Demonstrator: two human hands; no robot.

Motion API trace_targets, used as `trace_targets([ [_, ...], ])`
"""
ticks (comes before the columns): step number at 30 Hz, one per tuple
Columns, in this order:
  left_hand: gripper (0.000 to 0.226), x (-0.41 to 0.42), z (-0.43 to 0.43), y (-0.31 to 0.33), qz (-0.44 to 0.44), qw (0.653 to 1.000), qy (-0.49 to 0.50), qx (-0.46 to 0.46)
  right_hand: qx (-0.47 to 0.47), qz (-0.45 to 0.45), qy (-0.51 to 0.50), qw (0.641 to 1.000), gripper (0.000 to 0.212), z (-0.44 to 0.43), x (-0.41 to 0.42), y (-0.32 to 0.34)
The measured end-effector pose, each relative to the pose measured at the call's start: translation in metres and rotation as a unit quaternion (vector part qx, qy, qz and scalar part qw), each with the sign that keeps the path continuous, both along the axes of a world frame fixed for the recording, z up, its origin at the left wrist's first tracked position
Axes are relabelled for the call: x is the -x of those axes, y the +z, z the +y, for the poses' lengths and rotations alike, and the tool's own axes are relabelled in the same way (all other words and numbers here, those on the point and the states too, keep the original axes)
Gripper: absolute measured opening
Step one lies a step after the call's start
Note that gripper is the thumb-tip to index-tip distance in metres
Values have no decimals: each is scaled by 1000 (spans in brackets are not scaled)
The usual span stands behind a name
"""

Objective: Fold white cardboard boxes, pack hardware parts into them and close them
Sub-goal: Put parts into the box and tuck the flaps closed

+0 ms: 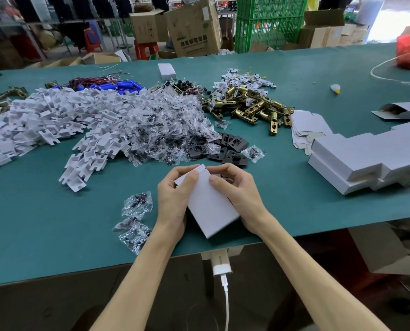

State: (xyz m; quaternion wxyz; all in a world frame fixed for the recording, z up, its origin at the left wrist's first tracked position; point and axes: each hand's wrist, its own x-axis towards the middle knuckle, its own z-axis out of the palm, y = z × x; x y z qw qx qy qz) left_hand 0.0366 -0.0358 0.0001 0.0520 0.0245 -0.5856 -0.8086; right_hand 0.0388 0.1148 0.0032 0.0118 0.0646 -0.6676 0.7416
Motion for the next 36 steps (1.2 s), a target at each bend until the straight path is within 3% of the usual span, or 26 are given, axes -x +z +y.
trace_targets([
  [12, 11, -1, 2, 1, 2, 1000, 9, 30, -5, 11, -11, 1000, 16, 1, 1, -2],
  [19, 15, -2, 4, -3, 19, 997, -14, 74, 5, 29, -69, 997, 20, 2, 6, -7],
  [36, 18, -2, 4, -5, 14, 997, -19, 75, -2, 16, -65, 998, 6, 3, 5, -7],
])
